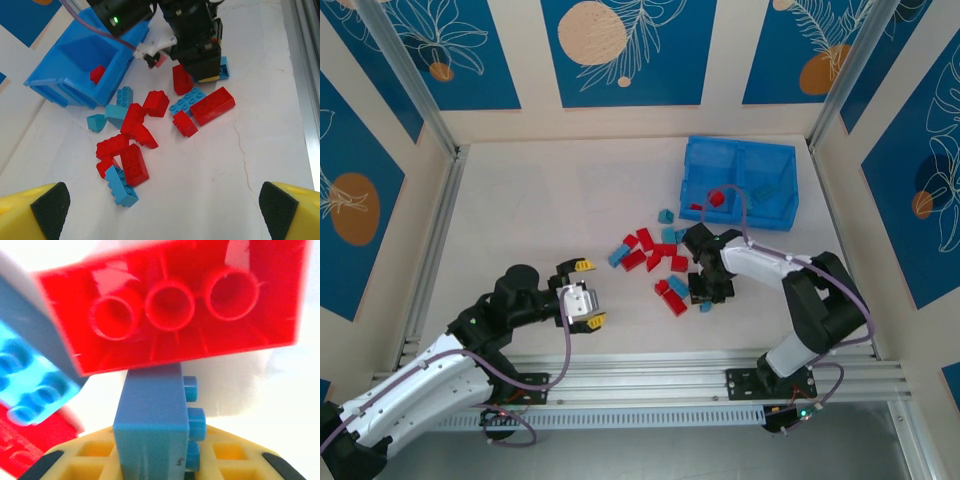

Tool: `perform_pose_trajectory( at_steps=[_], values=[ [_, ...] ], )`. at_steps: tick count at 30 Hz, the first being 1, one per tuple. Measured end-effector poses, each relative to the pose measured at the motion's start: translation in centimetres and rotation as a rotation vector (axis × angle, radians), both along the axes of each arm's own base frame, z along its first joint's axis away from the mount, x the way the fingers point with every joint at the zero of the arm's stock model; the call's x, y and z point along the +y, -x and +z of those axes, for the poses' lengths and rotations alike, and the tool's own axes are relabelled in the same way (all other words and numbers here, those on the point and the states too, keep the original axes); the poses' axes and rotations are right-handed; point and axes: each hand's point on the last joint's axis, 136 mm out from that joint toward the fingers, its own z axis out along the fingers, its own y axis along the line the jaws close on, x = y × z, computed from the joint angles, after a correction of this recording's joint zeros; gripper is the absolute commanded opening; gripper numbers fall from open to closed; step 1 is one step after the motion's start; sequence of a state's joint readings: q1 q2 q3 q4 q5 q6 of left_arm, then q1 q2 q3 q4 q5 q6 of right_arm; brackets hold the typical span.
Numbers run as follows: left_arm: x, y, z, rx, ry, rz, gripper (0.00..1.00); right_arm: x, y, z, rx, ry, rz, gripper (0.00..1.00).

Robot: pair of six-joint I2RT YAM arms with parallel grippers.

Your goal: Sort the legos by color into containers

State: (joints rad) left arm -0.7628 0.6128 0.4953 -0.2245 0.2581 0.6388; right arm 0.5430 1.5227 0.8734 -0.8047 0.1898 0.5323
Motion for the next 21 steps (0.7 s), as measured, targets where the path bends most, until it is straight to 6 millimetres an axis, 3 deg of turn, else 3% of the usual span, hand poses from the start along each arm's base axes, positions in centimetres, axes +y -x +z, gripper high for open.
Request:
perform_pose_trajectory(
  at_steps=[3,5,9,12,15,17,21],
  values=[
    [0.0,0.0,0.0,0.0,0.001,0.0,1.0,0.2,-1.5,4.0,-0.147,-0.093,-0.057,0.25],
    [0.0,0.0,0.0,0.0,0.001,-0.001,1.0,-0.7,-3.4,7.8,-0.277,-0.168,-0.144,0.25],
    [0.0,0.0,0.0,0.001,0.003,-0.001,1.0,-5.1,-8.8,14.4,-0.51,-0.195,-0.343,0.24],
    [0.1,0.0,0.1,0.0,0.004,0.0,1.0,-8.8,-13.8,17.2,-0.624,-0.134,-0.449,0.25],
    [0.2,-0.1,0.3,-0.008,0.008,0.008,1.0,-12.2,-19.3,17.2,-0.653,-0.065,-0.528,0.24],
    [0.4,-0.3,0.6,-0.022,0.015,0.026,1.0,-14.2,-23.2,15.6,-0.635,-0.025,-0.569,0.24],
    [0.8,-0.8,1.2,-0.048,0.026,0.06,1.0,-17.0,-27.6,11.3,-0.563,0.041,-0.608,0.26]
  ],
)
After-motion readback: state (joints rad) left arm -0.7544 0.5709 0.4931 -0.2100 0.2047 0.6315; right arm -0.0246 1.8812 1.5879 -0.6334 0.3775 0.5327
